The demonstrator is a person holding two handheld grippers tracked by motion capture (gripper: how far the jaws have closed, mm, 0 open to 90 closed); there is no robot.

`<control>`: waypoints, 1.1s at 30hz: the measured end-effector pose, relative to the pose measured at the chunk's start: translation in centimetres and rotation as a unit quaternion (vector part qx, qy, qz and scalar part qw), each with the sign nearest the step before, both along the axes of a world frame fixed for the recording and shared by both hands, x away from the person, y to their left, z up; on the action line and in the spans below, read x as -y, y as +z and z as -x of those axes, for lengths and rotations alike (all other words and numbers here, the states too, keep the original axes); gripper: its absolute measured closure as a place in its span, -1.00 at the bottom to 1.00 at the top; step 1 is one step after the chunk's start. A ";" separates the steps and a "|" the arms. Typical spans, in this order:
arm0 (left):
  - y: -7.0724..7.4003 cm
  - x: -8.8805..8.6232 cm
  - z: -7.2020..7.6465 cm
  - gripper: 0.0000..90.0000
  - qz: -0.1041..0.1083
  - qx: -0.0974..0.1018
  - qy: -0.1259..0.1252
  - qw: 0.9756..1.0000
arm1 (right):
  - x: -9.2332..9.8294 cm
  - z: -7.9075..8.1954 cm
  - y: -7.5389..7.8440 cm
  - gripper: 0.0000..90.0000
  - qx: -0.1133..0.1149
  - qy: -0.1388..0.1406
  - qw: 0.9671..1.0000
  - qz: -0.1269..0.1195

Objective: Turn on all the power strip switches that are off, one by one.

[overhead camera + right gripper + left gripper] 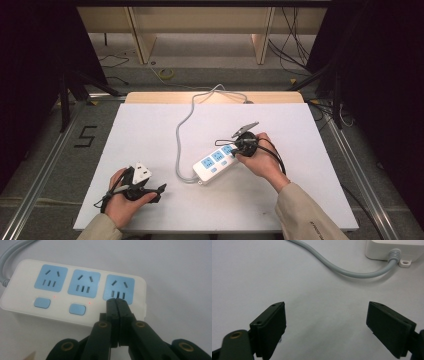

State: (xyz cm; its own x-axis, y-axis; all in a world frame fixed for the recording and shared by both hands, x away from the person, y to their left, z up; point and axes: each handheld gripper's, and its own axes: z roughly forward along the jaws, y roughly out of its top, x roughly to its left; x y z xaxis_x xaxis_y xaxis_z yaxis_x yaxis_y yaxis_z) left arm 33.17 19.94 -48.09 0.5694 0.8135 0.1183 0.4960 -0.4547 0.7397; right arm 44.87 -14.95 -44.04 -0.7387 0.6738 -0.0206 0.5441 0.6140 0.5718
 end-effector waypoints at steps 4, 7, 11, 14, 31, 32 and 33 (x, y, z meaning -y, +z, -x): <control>0.0 0.0 0.0 -0.65 0.000 0.000 0.000 1.000 | 0.3 0.3 0.3 0.97 0.008 -0.002 1.000 -0.003; 0.0 0.0 0.0 -0.65 0.000 -0.001 0.000 1.000 | 0.6 0.5 0.4 0.94 0.008 -0.002 1.000 -0.001; 0.0 0.0 0.0 -0.65 -0.002 -0.002 -0.001 1.000 | 1.0 0.9 0.5 0.91 0.009 0.000 1.000 -0.002; 0.0 0.1 0.0 -0.65 -0.002 -0.003 -0.002 1.000 | 1.2 1.1 0.5 0.87 0.011 -0.003 1.000 -0.004; -0.1 0.0 0.0 -0.65 -0.001 -0.002 -0.001 1.000 | 2.7 2.4 0.4 0.68 0.018 -0.009 0.999 -0.027; -0.1 0.0 0.0 -0.65 -0.001 -0.002 -0.001 1.000 | 2.8 2.5 0.4 0.66 0.017 -0.010 0.999 -0.030; -0.1 0.0 0.0 -0.65 -0.002 -0.003 -0.001 1.000 | 3.0 2.6 0.4 0.65 0.017 -0.009 0.999 -0.032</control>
